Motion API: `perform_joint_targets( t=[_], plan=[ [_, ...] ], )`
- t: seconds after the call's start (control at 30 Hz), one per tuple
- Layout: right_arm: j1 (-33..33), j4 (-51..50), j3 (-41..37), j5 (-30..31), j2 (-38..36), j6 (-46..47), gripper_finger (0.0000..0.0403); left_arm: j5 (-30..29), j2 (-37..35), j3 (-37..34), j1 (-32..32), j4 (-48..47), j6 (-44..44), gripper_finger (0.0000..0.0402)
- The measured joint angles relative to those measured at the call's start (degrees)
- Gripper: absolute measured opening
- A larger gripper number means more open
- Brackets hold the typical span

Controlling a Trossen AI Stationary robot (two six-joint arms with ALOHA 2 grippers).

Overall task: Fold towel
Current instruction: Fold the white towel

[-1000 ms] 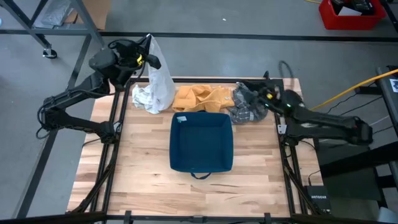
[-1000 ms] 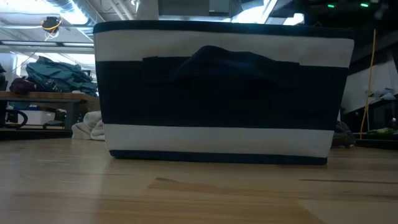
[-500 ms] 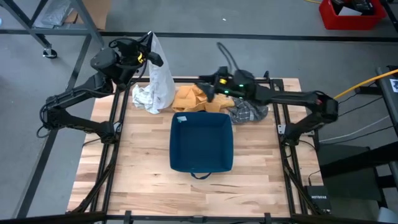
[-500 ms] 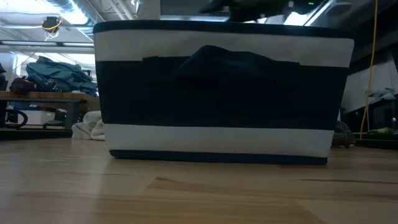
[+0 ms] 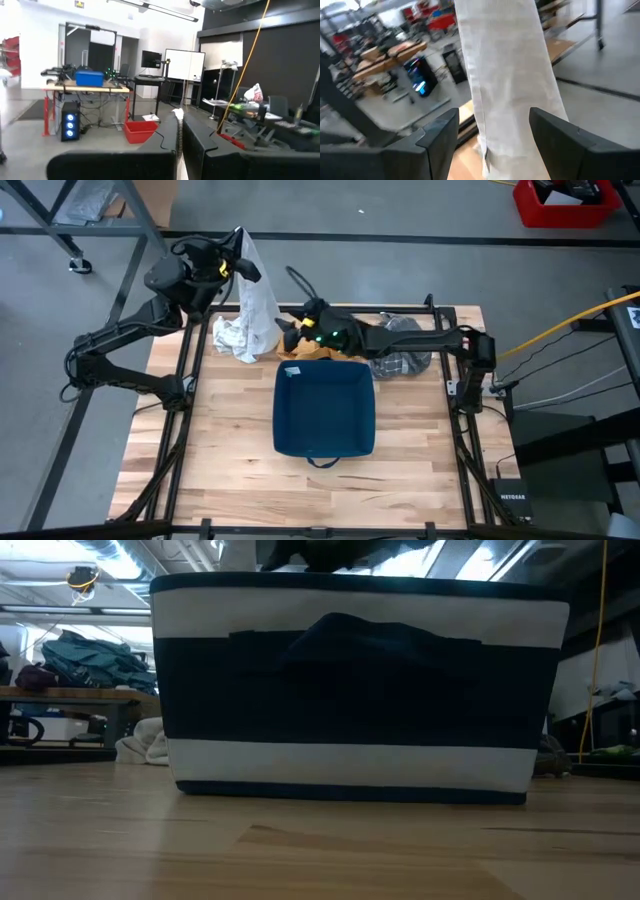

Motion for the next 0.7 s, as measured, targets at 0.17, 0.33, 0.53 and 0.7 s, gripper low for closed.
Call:
perform_joint_targets(
  t=[0.17,0.33,0.53,0.7],
  plan=[
    [2.64,-0.27,4.24,5.45,4.71,0.08,0.0248,0.04,0.0,0.0,0.0,-0.05,-3.55,0.0],
    [4.38,-0.2,8.2,8.07,9.4,0.11,0.0248,2.83,0.11,0.0,-0.04,0.07,-7.72,0.0],
    [5.8,-0.29,11.33,11.03,14.29,4.65,0.0248,3.41,0.28,0.0,-0.04,1.55,-8.02,0.0],
    [6.02,-0.24,14.72,12.33,18.15,8.36,0.0248,4.3,0.28,0.0,-0.07,1.66,-8.63,0.0]
  ],
)
